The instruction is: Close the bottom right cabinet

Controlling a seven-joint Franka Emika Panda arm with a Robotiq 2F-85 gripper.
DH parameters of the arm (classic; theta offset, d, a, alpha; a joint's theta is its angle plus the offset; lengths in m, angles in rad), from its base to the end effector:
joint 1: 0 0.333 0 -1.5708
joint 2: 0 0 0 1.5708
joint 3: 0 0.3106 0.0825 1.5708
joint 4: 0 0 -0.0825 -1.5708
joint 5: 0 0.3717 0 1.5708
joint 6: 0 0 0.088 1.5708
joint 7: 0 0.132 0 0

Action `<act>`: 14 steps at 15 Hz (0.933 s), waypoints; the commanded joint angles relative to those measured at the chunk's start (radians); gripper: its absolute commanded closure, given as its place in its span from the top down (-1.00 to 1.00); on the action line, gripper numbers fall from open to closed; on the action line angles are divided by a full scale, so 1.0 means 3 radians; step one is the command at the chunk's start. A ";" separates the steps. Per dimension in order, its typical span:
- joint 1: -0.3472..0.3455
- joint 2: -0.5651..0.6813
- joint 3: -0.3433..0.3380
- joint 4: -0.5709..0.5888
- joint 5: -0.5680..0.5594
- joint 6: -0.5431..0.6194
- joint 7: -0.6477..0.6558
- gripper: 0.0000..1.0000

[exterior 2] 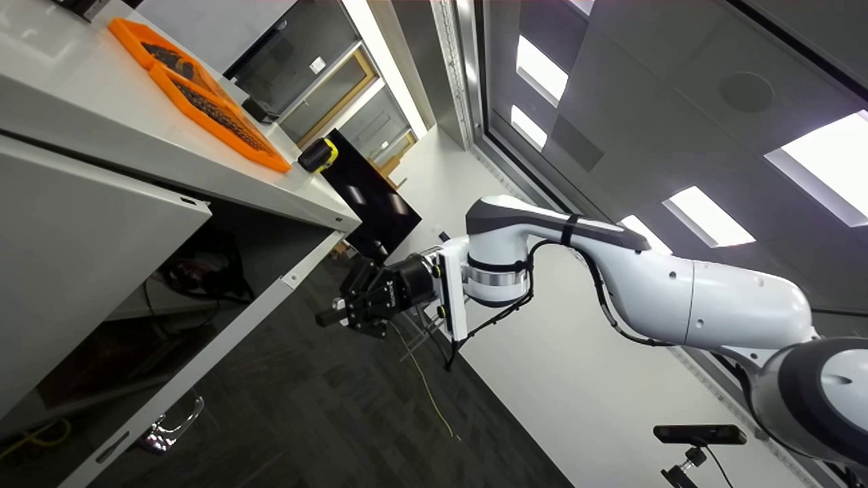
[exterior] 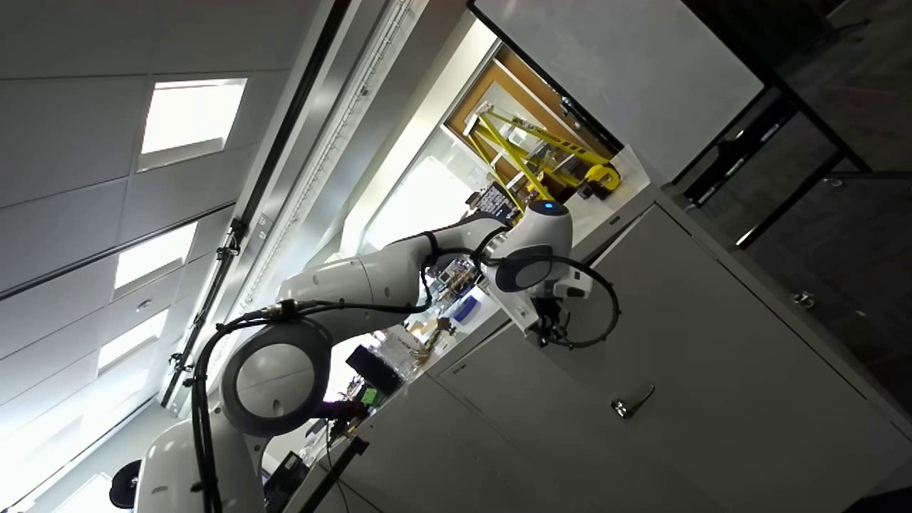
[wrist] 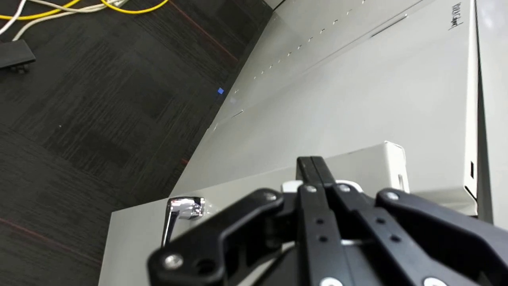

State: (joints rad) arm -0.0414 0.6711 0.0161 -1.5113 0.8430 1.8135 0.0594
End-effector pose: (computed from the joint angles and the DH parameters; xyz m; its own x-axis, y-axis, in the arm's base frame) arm 0.6665 0.0615 0.2544 0.8530 -0.2386 -0.4641 -0.4990 -0.6334 -0.5914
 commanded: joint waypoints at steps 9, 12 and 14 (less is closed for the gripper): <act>-0.0091 0.0219 0.0196 0.0083 0.0460 0.0536 -0.0520 -1.00; -0.0137 0.0390 0.0326 0.0127 0.0910 0.0772 -0.0913 -1.00; -0.0157 0.0498 0.0375 0.0165 0.1165 0.0797 -0.1122 -1.00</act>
State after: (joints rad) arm -0.0622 0.7684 0.0915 -1.5047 1.1004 2.0363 -0.2005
